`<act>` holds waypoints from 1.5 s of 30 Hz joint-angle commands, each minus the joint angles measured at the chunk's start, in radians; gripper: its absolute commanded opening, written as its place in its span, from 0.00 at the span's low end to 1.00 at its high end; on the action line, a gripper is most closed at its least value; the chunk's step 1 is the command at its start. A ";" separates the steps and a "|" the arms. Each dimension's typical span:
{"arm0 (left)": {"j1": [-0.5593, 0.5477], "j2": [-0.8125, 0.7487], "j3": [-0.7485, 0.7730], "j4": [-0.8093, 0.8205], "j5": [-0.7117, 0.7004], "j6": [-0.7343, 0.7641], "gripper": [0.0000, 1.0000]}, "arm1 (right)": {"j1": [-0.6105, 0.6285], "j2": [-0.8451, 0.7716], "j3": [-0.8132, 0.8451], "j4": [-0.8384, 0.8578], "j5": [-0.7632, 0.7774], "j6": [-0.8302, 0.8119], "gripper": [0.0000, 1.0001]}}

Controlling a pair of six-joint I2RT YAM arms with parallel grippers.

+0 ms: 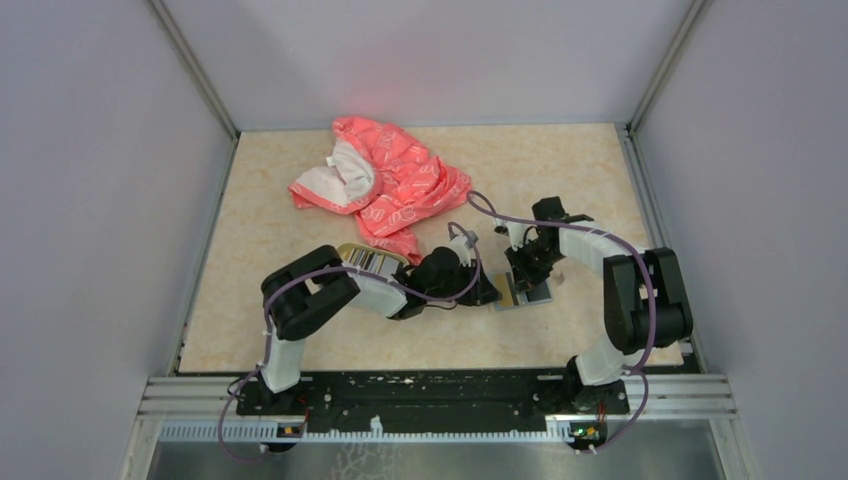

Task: Put the credit cards into the card holder
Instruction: Insert the credit card into the card holder.

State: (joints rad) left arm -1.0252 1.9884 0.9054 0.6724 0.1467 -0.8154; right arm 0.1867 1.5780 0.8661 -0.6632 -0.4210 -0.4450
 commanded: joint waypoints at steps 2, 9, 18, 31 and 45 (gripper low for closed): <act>0.009 0.022 0.022 0.007 -0.001 -0.006 0.36 | -0.003 0.010 0.034 -0.004 -0.010 -0.012 0.07; 0.010 0.027 0.022 -0.008 -0.004 -0.010 0.37 | -0.002 0.008 0.033 -0.006 -0.011 -0.011 0.07; 0.014 0.048 0.040 0.031 0.030 -0.027 0.38 | -0.002 -0.001 0.034 -0.008 -0.022 -0.012 0.07; 0.017 0.038 0.074 0.033 0.052 -0.017 0.38 | -0.027 -0.104 0.044 -0.011 -0.078 -0.018 0.10; 0.019 0.073 0.125 0.094 0.111 -0.041 0.41 | -0.179 -0.264 0.043 -0.020 -0.209 -0.023 0.20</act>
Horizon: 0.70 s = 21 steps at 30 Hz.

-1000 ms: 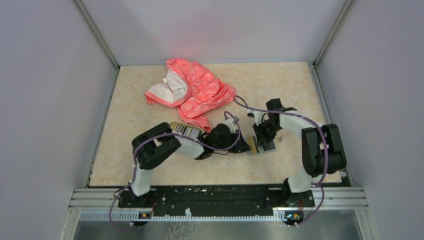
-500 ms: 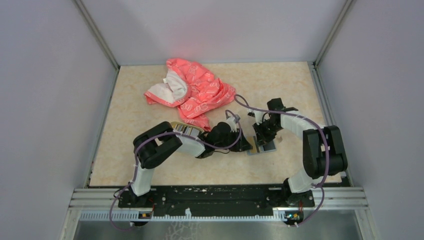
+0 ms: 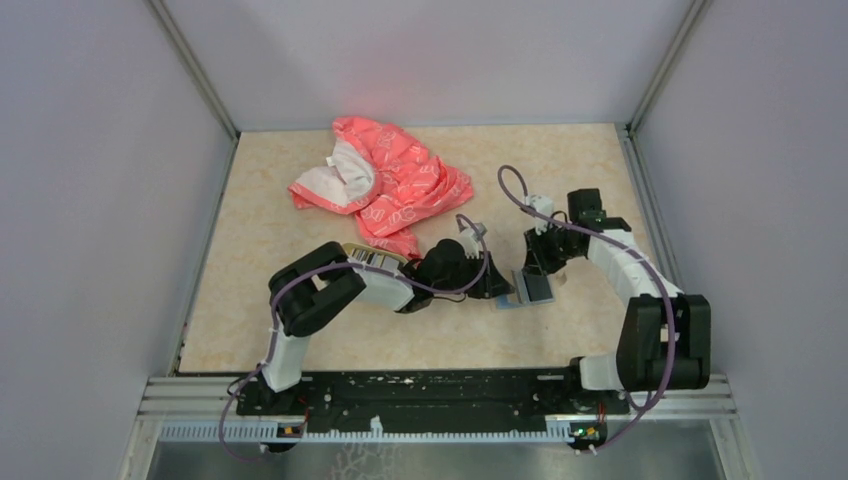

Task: Put the credit cards into the card holder
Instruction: Insert the credit card into the card holder.

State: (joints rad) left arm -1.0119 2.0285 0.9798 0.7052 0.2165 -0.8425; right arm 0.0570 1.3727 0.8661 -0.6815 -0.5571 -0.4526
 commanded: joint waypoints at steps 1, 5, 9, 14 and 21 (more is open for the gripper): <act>0.006 0.040 0.061 0.065 0.049 -0.017 0.42 | -0.052 -0.065 0.041 -0.001 -0.078 -0.015 0.21; 0.006 0.080 0.115 0.080 0.081 -0.034 0.44 | -0.105 -0.077 0.043 -0.002 -0.094 -0.013 0.21; 0.004 0.125 0.154 0.102 0.106 -0.054 0.46 | -0.129 -0.078 0.043 -0.001 -0.092 -0.012 0.21; 0.005 0.171 0.195 0.116 0.129 -0.070 0.49 | -0.157 -0.081 0.042 0.006 -0.083 -0.012 0.21; 0.004 0.207 0.247 0.112 0.145 -0.070 0.50 | -0.179 -0.103 0.035 0.024 -0.071 -0.004 0.22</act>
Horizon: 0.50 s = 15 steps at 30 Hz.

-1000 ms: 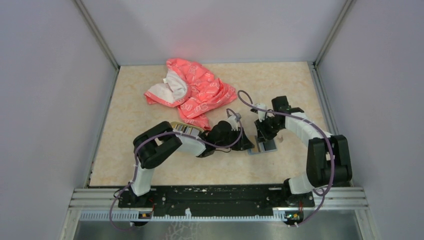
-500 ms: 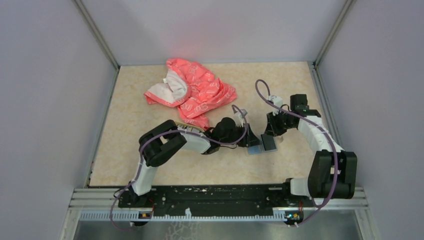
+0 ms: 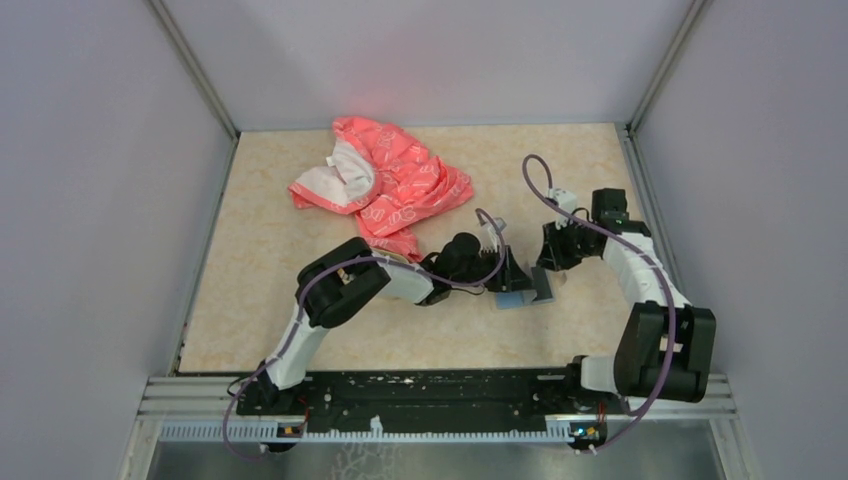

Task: Put the credit cards into the card holder
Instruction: Insert the credit card into the card holder.

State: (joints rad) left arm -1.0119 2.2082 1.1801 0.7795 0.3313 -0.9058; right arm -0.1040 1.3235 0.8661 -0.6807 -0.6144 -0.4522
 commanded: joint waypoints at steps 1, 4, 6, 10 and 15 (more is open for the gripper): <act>0.004 0.032 0.053 0.039 0.033 -0.008 0.50 | -0.020 -0.057 0.034 0.023 -0.015 -0.004 0.22; 0.004 0.039 0.077 0.033 0.040 -0.002 0.50 | -0.029 -0.070 0.032 0.025 -0.026 -0.004 0.22; 0.004 0.042 0.085 0.032 0.046 0.001 0.50 | -0.035 -0.077 0.032 0.028 -0.029 -0.005 0.22; 0.004 0.021 0.064 0.061 0.048 0.013 0.50 | -0.045 -0.091 0.030 0.028 -0.043 -0.009 0.23; 0.004 -0.120 -0.061 0.076 -0.018 0.110 0.49 | -0.052 -0.118 0.031 0.014 -0.087 -0.038 0.23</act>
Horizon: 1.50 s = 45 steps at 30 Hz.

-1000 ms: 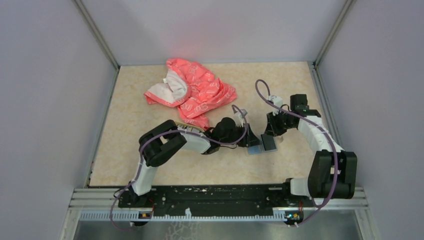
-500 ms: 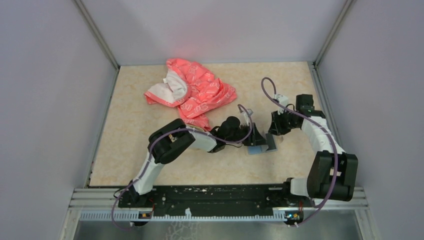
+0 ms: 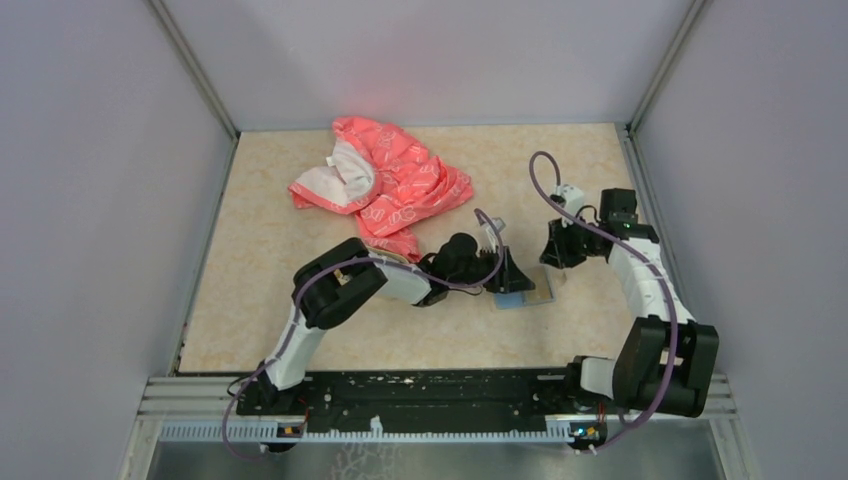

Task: Put the credit cards into the card holder
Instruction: Insert the credit card into the card holder, then pick up the credit card from the storage box.

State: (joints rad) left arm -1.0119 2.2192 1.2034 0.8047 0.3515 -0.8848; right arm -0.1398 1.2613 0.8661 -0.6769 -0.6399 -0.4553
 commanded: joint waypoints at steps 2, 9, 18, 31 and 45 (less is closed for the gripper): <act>0.004 -0.215 -0.151 0.040 -0.074 0.148 0.49 | -0.017 -0.076 0.030 0.008 -0.080 -0.045 0.22; 0.004 -0.535 -0.375 -0.076 -0.164 0.420 0.49 | -0.017 -0.179 0.014 0.012 -0.198 -0.108 0.22; 0.012 -0.922 -0.564 -0.429 -0.498 0.626 0.78 | -0.016 -0.338 -0.057 0.109 -0.562 -0.171 0.66; 0.174 -1.066 -0.540 -0.953 -0.817 0.659 0.94 | 0.232 -0.250 -0.059 0.213 -0.419 -0.112 0.98; 0.305 -0.876 -0.439 -0.979 -0.578 0.698 0.65 | 0.232 -0.293 -0.114 0.218 -0.350 -0.133 0.97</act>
State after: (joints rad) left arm -0.7383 1.3109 0.7357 -0.1600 -0.3164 -0.2043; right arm 0.0891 0.9943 0.7521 -0.4931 -0.9939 -0.5682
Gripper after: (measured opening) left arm 0.671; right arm 0.971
